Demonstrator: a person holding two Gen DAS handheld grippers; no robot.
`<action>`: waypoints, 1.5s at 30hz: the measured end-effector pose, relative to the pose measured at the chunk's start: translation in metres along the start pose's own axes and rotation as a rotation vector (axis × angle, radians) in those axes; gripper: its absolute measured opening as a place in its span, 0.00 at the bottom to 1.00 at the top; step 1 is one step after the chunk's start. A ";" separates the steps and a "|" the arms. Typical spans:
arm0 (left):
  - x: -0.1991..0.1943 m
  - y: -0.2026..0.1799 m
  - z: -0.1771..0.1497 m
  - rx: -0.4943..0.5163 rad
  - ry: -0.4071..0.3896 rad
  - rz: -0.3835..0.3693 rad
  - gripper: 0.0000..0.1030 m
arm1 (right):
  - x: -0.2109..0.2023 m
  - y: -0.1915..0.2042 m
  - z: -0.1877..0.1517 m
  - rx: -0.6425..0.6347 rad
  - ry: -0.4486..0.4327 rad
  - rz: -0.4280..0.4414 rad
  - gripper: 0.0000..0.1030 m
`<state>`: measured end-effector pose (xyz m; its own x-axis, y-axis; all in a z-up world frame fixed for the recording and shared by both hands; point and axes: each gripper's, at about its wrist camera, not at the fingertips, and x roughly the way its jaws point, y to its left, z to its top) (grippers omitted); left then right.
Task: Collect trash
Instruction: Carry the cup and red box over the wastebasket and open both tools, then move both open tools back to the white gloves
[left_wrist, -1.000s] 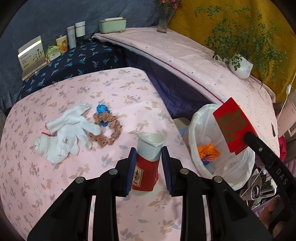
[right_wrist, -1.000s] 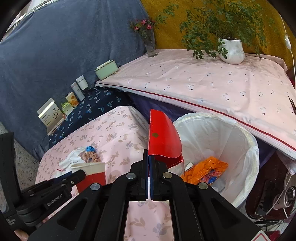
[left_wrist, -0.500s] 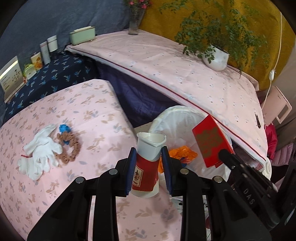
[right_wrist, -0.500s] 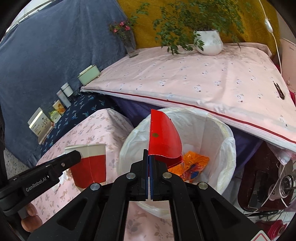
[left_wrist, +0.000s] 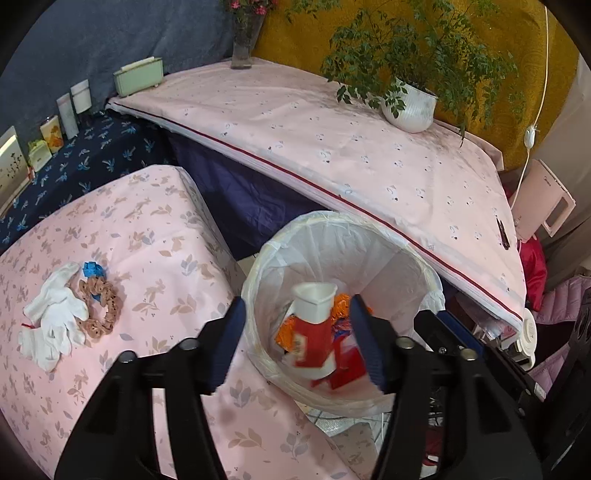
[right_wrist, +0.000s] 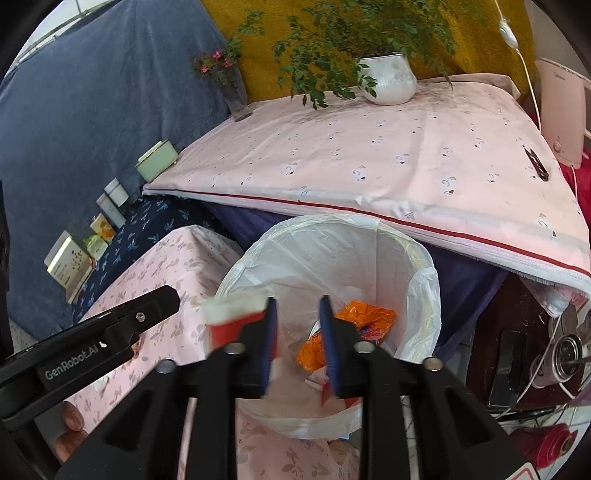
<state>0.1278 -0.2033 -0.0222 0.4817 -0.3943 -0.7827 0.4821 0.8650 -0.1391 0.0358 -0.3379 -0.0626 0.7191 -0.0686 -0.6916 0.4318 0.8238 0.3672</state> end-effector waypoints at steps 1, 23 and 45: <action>0.000 0.000 0.000 0.003 0.000 0.006 0.62 | 0.000 -0.001 0.000 0.005 -0.001 0.001 0.30; -0.004 0.063 -0.020 -0.131 0.025 0.089 0.68 | 0.001 0.037 -0.010 -0.067 0.018 0.031 0.42; -0.038 0.187 -0.053 -0.345 -0.007 0.201 0.69 | 0.014 0.152 -0.039 -0.263 0.074 0.116 0.46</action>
<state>0.1612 -0.0106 -0.0504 0.5471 -0.2079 -0.8108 0.1042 0.9781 -0.1804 0.0908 -0.1918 -0.0406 0.7095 0.0683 -0.7014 0.1861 0.9418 0.2800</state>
